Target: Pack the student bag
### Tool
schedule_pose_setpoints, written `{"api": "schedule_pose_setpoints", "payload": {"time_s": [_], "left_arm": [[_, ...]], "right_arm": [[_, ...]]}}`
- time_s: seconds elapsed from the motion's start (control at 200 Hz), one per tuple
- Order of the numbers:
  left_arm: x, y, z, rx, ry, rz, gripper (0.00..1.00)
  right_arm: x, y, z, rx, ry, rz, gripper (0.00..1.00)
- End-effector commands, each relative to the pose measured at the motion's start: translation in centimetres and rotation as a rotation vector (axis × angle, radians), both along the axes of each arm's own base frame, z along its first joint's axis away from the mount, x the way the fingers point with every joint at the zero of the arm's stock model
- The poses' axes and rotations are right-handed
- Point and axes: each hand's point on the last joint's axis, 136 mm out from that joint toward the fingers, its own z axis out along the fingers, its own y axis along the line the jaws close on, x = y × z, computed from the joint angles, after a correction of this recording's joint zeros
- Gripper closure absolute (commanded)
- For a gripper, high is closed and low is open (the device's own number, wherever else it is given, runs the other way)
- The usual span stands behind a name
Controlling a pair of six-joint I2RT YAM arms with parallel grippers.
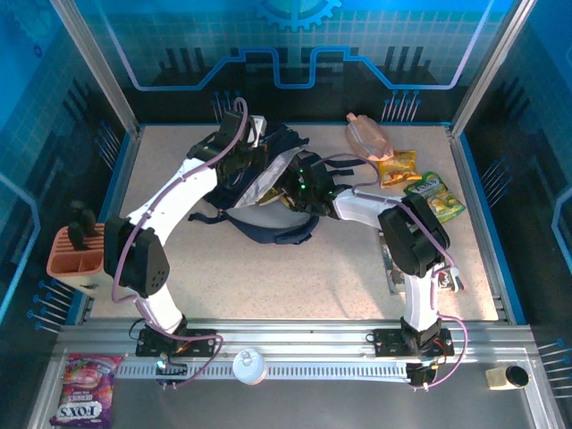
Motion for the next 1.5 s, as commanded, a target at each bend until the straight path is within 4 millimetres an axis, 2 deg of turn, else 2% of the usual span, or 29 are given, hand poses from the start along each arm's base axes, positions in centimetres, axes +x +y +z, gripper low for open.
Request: {"api": "schedule_pose_setpoints", "payload": {"time_s": [0.0, 0.17, 0.32, 0.415, 0.535, 0.655, 0.74, 0.83, 0.975, 1.056, 1.131, 1.136, 1.171, 1.211, 1.256, 1.296, 1.306, 1.321, 1.396, 1.496], "left_arm": [[0.5, 0.0, 4.8, -0.098, -0.119, 0.012, 1.00], [0.2, 0.0, 4.7, -0.098, -0.113, 0.004, 1.00], [0.1, -0.3, 4.7, -0.104, -0.107, -0.007, 1.00], [0.2, -0.2, 4.5, -0.105, -0.103, -0.002, 1.00], [0.3, 0.0, 3.9, -0.095, -0.099, 0.003, 1.00], [0.4, 1.1, 2.8, -0.068, -0.088, 0.040, 1.00], [0.4, 1.9, 1.7, -0.055, -0.073, 0.058, 1.00], [0.1, 2.7, 0.0, -0.036, -0.049, 0.068, 1.00], [-1.2, 3.3, -2.7, -0.013, -0.008, 0.055, 1.00], [-2.2, 3.1, -3.9, -0.017, 0.015, 0.027, 1.00], [-3.1, 2.7, -4.4, -0.037, 0.030, -0.003, 1.00], [-3.2, 2.7, -4.4, -0.039, 0.032, -0.003, 1.00], [-3.5, 2.5, -4.4, -0.057, 0.035, -0.008, 0.93], [-3.7, 2.3, -4.1, -0.084, 0.031, -0.005, 0.76], [-3.8, 2.1, -3.7, -0.119, 0.021, 0.003, 0.60], [-3.8, 2.0, -3.1, -0.151, 0.006, 0.014, 0.51], [-3.8, 2.0, -3.0, -0.159, 0.004, 0.018, 0.49], [-3.8, 1.9, -2.7, -0.172, -0.002, 0.023, 0.46], [-3.8, 1.5, -1.6, -0.251, -0.021, 0.042, 0.35], [-3.9, 0.2, -0.6, -0.371, -0.015, 0.042, 0.30]], "right_arm": [[0.2, 0.1, -0.5, -0.001, 0.034, 0.009, 0.45], [0.7, 0.6, -1.6, -0.025, 0.046, 0.012, 0.49], [1.8, 1.7, -1.6, 0.009, 0.014, 0.041, 0.67], [2.5, 2.3, -1.5, 0.027, -0.010, 0.053, 0.71], [3.0, 2.1, -0.8, 0.047, -0.046, 0.073, 0.71], [2.0, 0.4, 1.6, 0.045, -0.110, 0.095, 0.62], [0.4, -1.9, 3.0, 0.019, -0.148, 0.106, 0.54], [-2.2, -5.6, 3.1, -0.070, -0.153, 0.103, 0.49], [-6.9, -13.3, 2.3, -0.340, -0.102, 0.027, 0.40], [-8.8, -17.7, 1.8, -0.487, -0.078, -0.045, 0.35], [-9.5, -21.8, 2.2, -0.607, -0.063, -0.128, 0.30], [-9.9, -22.2, 1.7, -0.620, -0.049, -0.130, 0.29], [-10.6, -24.3, 1.1, -0.690, -0.016, -0.167, 0.29], [-11.0, -26.6, 1.1, -0.753, 0.018, -0.214, 0.25], [-11.4, -28.4, 0.8, -0.796, 0.059, -0.234, 0.20], [-11.6, -29.7, 0.5, -0.814, 0.088, -0.241, 0.18], [-11.7, -29.9, 0.4, -0.816, 0.094, -0.242, 0.17], [-11.0, -30.0, 1.3, -0.807, 0.075, -0.248, 0.17], [-10.9, -30.9, 0.9, -0.781, 0.099, -0.240, 0.14], [-10.8, -32.3, -0.2, -0.755, 0.137, -0.261, 0.09]]}}
